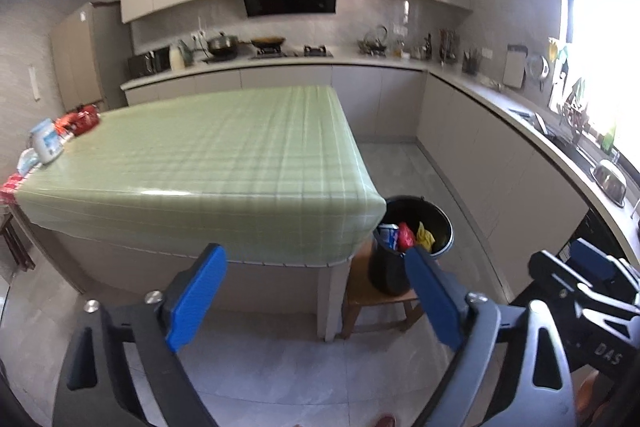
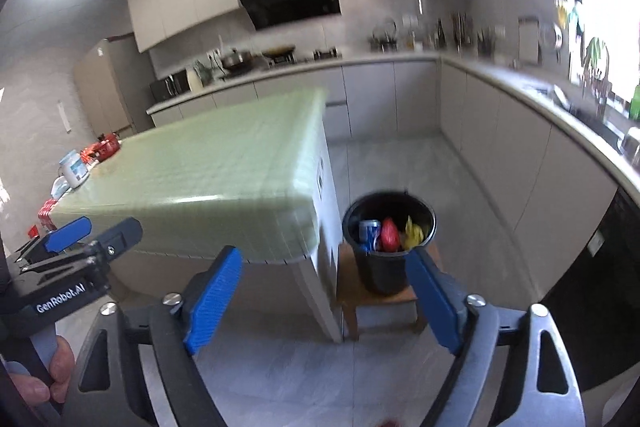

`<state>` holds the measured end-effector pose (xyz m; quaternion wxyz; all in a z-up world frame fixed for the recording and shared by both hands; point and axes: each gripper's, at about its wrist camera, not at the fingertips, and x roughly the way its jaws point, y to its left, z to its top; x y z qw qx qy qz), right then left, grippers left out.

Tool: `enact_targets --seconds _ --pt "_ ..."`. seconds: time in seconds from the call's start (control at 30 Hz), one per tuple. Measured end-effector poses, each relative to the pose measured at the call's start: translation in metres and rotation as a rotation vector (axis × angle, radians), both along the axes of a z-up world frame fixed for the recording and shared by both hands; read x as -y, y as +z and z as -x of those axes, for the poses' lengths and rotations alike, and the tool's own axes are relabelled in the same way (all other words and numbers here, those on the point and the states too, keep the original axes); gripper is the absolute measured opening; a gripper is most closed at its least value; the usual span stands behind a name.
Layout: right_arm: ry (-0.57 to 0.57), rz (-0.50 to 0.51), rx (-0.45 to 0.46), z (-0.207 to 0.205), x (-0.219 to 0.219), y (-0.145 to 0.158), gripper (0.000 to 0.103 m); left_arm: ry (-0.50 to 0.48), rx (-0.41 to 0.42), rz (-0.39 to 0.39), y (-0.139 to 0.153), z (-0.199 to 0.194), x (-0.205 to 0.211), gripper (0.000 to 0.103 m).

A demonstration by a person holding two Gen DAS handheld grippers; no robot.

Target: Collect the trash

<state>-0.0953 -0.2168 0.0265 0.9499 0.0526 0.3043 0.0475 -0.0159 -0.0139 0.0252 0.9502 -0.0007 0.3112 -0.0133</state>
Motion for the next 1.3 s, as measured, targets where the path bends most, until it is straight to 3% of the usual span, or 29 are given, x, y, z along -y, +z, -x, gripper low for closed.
enact_targets --seconds 0.43,0.77,1.3 --pt "-0.021 0.042 0.022 0.031 0.020 0.027 0.091 0.063 0.022 0.067 0.005 0.038 0.025 0.095" --pt "-0.031 0.009 0.035 0.035 0.043 0.033 0.091 0.090 0.023 0.043 0.002 0.048 0.040 0.095" --pt "-0.023 -0.008 0.027 0.039 0.040 0.033 0.091 0.113 0.028 0.028 0.006 0.059 0.040 0.095"
